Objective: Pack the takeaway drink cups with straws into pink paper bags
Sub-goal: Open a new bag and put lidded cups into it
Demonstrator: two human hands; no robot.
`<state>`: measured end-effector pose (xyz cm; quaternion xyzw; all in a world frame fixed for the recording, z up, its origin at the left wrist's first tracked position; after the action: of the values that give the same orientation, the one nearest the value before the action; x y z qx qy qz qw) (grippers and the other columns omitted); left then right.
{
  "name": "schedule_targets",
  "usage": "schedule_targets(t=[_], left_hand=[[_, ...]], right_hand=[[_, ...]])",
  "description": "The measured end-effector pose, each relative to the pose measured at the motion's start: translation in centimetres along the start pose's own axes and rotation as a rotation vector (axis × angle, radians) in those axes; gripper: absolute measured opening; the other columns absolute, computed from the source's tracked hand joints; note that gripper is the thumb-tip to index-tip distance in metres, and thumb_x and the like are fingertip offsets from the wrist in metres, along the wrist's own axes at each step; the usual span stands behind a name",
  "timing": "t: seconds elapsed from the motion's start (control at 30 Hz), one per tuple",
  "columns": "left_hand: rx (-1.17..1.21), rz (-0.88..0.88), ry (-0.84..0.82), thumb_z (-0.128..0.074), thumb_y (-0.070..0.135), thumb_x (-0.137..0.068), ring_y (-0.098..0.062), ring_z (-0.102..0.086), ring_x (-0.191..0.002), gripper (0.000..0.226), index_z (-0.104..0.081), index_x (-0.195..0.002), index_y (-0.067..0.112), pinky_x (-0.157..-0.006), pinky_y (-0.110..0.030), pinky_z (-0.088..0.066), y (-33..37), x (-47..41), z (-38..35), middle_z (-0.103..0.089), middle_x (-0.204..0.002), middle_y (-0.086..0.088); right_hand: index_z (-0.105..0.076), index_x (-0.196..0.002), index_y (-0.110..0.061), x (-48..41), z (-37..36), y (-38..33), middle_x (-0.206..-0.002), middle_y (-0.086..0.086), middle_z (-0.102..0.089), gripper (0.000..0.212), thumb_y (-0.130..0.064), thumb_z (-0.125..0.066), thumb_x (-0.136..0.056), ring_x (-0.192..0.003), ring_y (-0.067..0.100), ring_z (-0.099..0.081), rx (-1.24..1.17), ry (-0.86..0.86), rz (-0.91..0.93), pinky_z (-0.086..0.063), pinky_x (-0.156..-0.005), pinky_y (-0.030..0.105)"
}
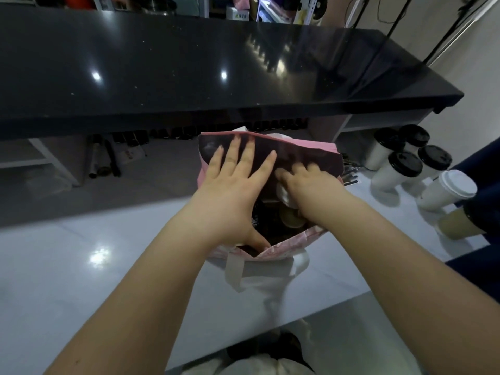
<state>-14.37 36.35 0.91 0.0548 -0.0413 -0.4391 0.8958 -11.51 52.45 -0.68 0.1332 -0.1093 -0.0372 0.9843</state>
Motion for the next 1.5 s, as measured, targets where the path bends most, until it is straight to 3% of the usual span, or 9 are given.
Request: schedule_targets(t=[0.13, 0.37, 0.47, 0.57, 0.7, 0.83, 0.93, 1.33, 1.5], left_hand=[[0.014, 0.009, 0.031, -0.071, 0.075, -0.057, -0.027, 0.033, -0.143, 0.14, 0.025, -0.149, 0.031, -0.118, -0.048, 0.016, -0.2, 0.2, 0.1, 0.024, -0.16, -0.009], [0.062, 0.047, 0.067, -0.064, 0.08, -0.057, -0.023, 0.034, -0.142, 0.134, 0.023, -0.149, 0.035, -0.116, -0.045, 0.02, -0.6, 0.6, 0.2, 0.025, -0.16, -0.006], [0.065, 0.06, 0.063, -0.058, 0.084, -0.053, -0.022, 0.035, -0.142, 0.135, 0.024, -0.148, 0.035, -0.116, -0.045, 0.02, -0.4, 0.7, 0.3, 0.026, -0.16, -0.005], [0.076, 0.063, 0.069, -0.047, 0.089, -0.047, -0.022, 0.035, -0.142, 0.135, 0.022, -0.149, 0.035, -0.116, -0.045, 0.019, -0.1, 0.8, 0.2, 0.025, -0.16, -0.005], [0.073, 0.078, 0.09, -0.038, 0.095, -0.046, -0.023, 0.035, -0.142, 0.134, 0.017, -0.152, 0.034, -0.117, -0.046, 0.017, 0.1, 0.8, 0.0, 0.021, -0.161, -0.006], [0.077, 0.094, 0.1, -0.034, 0.097, -0.047, -0.021, 0.036, -0.142, 0.132, 0.017, -0.152, 0.035, -0.119, -0.047, 0.015, 0.1, 0.9, -0.1, 0.023, -0.161, -0.004], [0.085, 0.088, 0.104, -0.032, 0.099, -0.046, -0.021, 0.036, -0.141, 0.133, 0.016, -0.152, 0.036, -0.119, -0.047, 0.014, 0.3, 0.9, -0.1, 0.023, -0.161, -0.005], [0.084, 0.085, 0.088, -0.034, 0.101, -0.041, -0.019, 0.04, -0.139, 0.136, 0.019, -0.15, 0.039, -0.117, -0.045, 0.018, 0.9, 0.9, -0.5, 0.024, -0.16, -0.004], [0.081, 0.107, 0.09, -0.035, 0.101, -0.041, -0.021, 0.037, -0.141, 0.137, 0.019, -0.15, 0.038, -0.119, -0.048, 0.013, 0.6, 0.8, -0.6, 0.023, -0.161, -0.005]], right_hand=[[-0.021, -0.146, -0.024, -0.7, -1.6, 0.5, -0.134, 0.014, -0.038, 0.072, -0.019, -0.061, -0.087, -0.116, 0.038, -0.043, -0.053, -0.078, -0.01, -0.045, -0.083, 0.044], [-0.023, -0.145, -0.033, 0.0, -2.2, 1.2, -0.138, 0.01, -0.035, 0.086, -0.017, -0.074, -0.076, -0.122, 0.037, -0.038, -0.186, -0.023, -0.01, -0.046, -0.092, 0.045], [-0.024, -0.144, -0.032, 0.2, -2.6, 0.9, -0.136, 0.011, -0.035, 0.08, -0.016, -0.069, -0.079, -0.12, 0.037, -0.039, -0.177, -0.003, 0.004, -0.046, -0.088, 0.045], [-0.025, -0.144, -0.028, 0.7, -3.5, 0.2, -0.136, 0.01, -0.034, 0.07, -0.021, -0.062, -0.085, -0.117, 0.036, -0.041, -0.126, 0.056, 0.037, -0.047, -0.084, 0.043], [-0.02, -0.146, -0.029, 1.2, -4.8, 0.1, -0.144, 0.009, -0.027, 0.077, -0.041, -0.064, -0.084, -0.126, 0.034, -0.034, -0.136, 0.018, 0.072, -0.044, -0.092, 0.043], [0.002, -0.154, -0.032, 1.7, -5.8, 0.0, -0.162, 0.003, -0.001, 0.084, -0.066, -0.041, -0.09, -0.146, 0.028, -0.009, -0.178, -0.067, 0.121, -0.017, -0.115, 0.044], [0.012, -0.153, -0.032, 1.8, -6.2, -0.1, -0.162, -0.004, 0.015, 0.079, -0.068, -0.025, -0.092, -0.149, 0.022, 0.012, -0.146, -0.08, 0.196, 0.003, -0.118, 0.041], [0.023, -0.147, -0.041, 0.9, -8.7, 0.4, -0.156, -0.012, 0.031, 0.077, -0.071, -0.019, -0.091, -0.145, 0.023, 0.025, -0.204, -0.182, 0.171, 0.011, -0.116, 0.054], [0.033, -0.141, -0.043, 0.8, -9.7, 0.3, -0.151, -0.009, 0.04, 0.098, -0.09, 0.005, -0.06, -0.142, 0.026, 0.033, -0.157, -0.269, 0.156, 0.017, -0.113, 0.056]])
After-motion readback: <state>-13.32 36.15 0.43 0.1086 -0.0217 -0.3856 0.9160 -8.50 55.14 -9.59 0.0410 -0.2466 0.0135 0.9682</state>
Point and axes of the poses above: each hand's wrist, its own x-axis away from the middle knuckle, its own z-axis out of the back of the hand, y = z × x, the point moved 3 cm from there along -x, towards the middle knuckle
